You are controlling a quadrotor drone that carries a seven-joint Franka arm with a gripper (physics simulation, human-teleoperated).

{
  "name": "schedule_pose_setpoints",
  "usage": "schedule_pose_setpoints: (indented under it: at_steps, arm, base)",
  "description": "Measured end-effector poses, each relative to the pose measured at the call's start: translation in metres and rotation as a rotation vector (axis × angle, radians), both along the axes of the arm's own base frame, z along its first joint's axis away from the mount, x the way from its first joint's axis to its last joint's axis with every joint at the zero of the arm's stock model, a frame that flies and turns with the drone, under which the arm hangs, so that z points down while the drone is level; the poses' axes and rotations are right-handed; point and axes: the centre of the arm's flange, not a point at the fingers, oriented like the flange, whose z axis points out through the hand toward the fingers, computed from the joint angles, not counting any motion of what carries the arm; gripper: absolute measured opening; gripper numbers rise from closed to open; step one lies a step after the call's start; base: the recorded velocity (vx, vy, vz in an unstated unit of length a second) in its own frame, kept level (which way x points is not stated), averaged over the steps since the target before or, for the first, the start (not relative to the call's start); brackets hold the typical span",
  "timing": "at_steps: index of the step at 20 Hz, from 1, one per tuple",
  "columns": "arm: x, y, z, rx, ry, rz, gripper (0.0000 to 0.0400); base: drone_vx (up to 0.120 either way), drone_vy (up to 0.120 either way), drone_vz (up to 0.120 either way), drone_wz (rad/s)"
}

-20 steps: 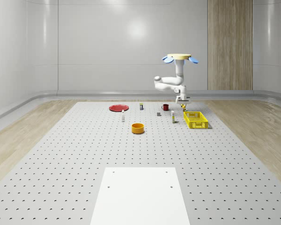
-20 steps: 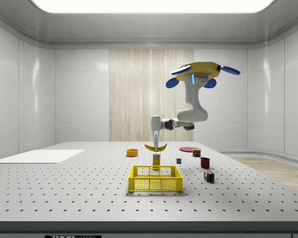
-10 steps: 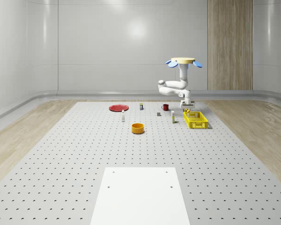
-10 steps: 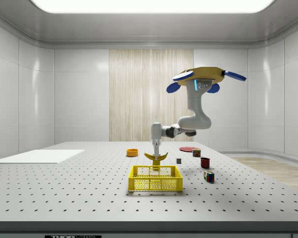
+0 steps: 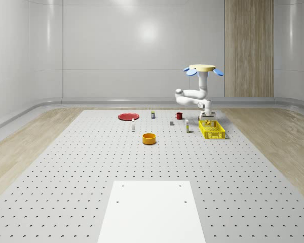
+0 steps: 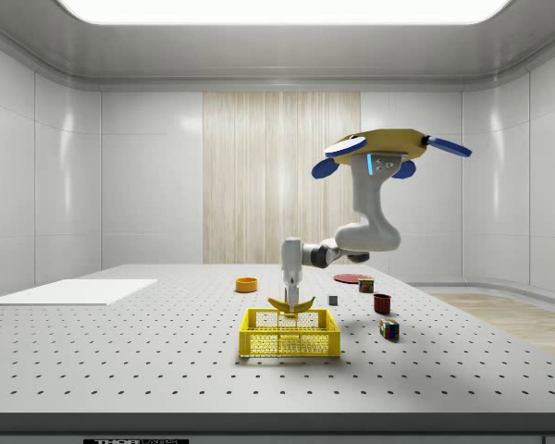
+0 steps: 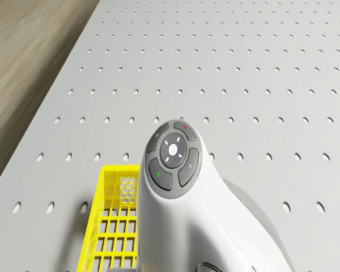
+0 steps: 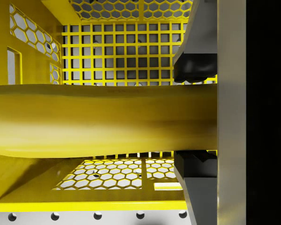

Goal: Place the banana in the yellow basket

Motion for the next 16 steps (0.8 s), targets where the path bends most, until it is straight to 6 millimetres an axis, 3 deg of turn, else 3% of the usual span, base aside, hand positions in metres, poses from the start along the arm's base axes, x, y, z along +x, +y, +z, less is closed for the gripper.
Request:
schedule_pose_setpoints:
  at_steps: [3, 5, 16]
  arm:
    - [0.000, 0.000, 0.000, 0.000, 0.000, 0.000, 0.0201]
    - [0.000, 0.000, 0.000, 0.000, 0.000, 0.000, 0.0201]
    - [0.000, 0.000, 0.030, 0.000, 0.000, -0.001, 0.0201]
  base:
    - [0.000, 0.120, -0.120, 0.000]
    - [0.000, 0.120, -0.020, 0.000]
    - [0.000, 0.000, 0.000, 0.000]
